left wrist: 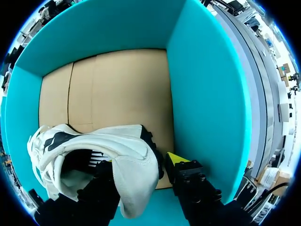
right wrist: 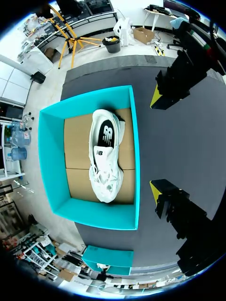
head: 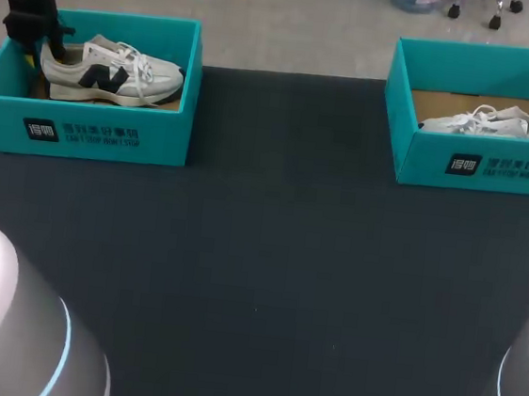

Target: Take the shoe out of the shoebox, open the shoe tongue, remove and reinsert the insole, then place the shoe into the shoebox

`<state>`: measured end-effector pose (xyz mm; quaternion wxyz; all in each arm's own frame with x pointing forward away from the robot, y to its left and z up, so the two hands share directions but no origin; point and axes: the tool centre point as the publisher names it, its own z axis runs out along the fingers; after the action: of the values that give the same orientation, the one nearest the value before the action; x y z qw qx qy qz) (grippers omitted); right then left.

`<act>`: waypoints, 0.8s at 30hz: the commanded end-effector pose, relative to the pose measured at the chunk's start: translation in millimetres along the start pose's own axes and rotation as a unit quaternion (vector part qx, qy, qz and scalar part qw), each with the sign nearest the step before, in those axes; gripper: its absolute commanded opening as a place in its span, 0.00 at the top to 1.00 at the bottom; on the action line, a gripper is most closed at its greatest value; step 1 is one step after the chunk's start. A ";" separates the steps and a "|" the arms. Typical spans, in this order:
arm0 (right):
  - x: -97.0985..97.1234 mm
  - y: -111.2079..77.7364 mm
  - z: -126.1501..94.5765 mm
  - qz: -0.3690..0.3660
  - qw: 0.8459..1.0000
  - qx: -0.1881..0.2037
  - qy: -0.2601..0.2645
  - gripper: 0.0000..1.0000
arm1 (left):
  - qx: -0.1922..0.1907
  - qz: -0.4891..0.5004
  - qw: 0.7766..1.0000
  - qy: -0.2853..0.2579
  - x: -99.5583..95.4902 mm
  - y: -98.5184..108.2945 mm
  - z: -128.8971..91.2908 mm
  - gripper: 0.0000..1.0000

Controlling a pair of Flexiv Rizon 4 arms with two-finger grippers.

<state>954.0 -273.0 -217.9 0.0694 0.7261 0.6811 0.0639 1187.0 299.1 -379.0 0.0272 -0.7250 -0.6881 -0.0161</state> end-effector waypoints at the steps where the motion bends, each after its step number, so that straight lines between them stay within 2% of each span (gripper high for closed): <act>1: 0.2 -1.1 -0.4 0.001 1.000 -0.001 -0.001 0.00 | 0.018 0.002 1.000 -0.001 1.8 12.0 8.2 0.55; 9: 0.2 -1.1 -0.4 0.001 1.000 -0.001 -0.001 0.00 | 0.032 0.001 0.999 -0.001 2.0 11.2 17.6 0.60; 13: 0.2 -1.1 -0.4 0.001 1.000 -0.001 -0.001 0.00 | 0.037 0.000 0.999 -0.001 4.1 10.6 19.8 0.70; 24: 0.2 -1.1 -0.4 0.001 1.000 -0.001 -0.001 0.00 | 0.037 0.009 0.999 0.003 7.5 6.1 11.5 0.77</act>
<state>954.0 -273.1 -217.9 0.0694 0.7261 0.6811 0.0639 1187.2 306.4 -393.6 0.0415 -0.7300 -0.6822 -0.0082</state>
